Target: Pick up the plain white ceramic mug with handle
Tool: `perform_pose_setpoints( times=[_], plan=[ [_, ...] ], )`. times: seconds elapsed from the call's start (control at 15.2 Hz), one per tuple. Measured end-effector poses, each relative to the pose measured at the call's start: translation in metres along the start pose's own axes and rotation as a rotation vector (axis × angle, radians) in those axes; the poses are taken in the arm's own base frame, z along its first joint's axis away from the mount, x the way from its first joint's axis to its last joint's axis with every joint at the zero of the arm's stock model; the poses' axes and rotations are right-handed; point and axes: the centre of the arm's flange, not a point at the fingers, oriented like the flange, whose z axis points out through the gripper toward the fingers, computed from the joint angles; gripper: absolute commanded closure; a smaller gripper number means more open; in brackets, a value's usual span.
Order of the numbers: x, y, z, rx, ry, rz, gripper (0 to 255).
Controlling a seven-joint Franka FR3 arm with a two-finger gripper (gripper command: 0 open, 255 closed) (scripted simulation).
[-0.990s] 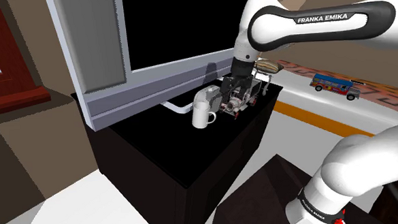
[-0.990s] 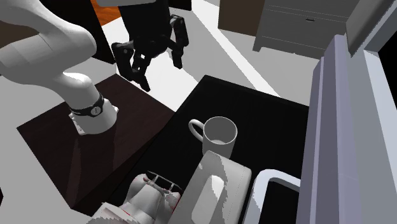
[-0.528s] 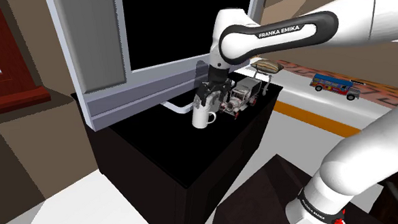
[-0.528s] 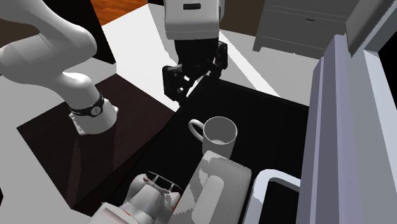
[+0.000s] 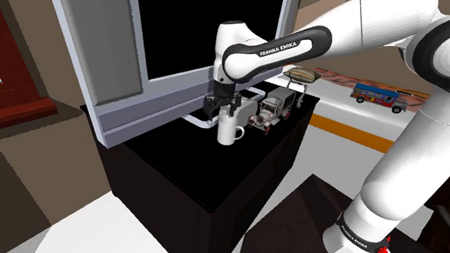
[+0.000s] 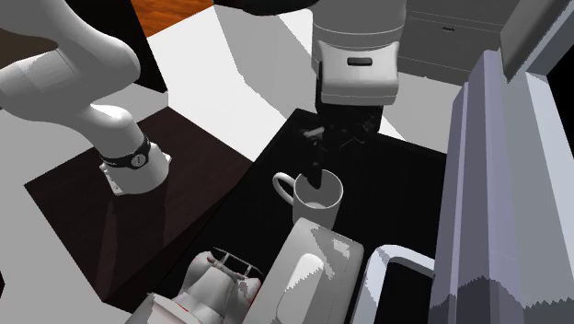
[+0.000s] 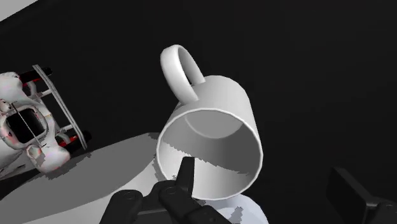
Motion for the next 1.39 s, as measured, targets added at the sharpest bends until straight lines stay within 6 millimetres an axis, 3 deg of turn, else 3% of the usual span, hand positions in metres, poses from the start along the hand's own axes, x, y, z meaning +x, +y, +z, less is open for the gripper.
perform_pose_setpoints(
  times=[0.4,0.46,1.12,1.39],
  plan=[
    [-0.001,-0.003,0.030,-0.001,0.001,0.003,0],
    [-0.002,-0.003,0.032,-0.001,0.001,0.003,255],
    [-0.002,-0.002,0.034,-0.001,0.002,0.003,255],
    [0.000,-0.001,0.018,-0.001,0.002,0.003,255]
  ],
)
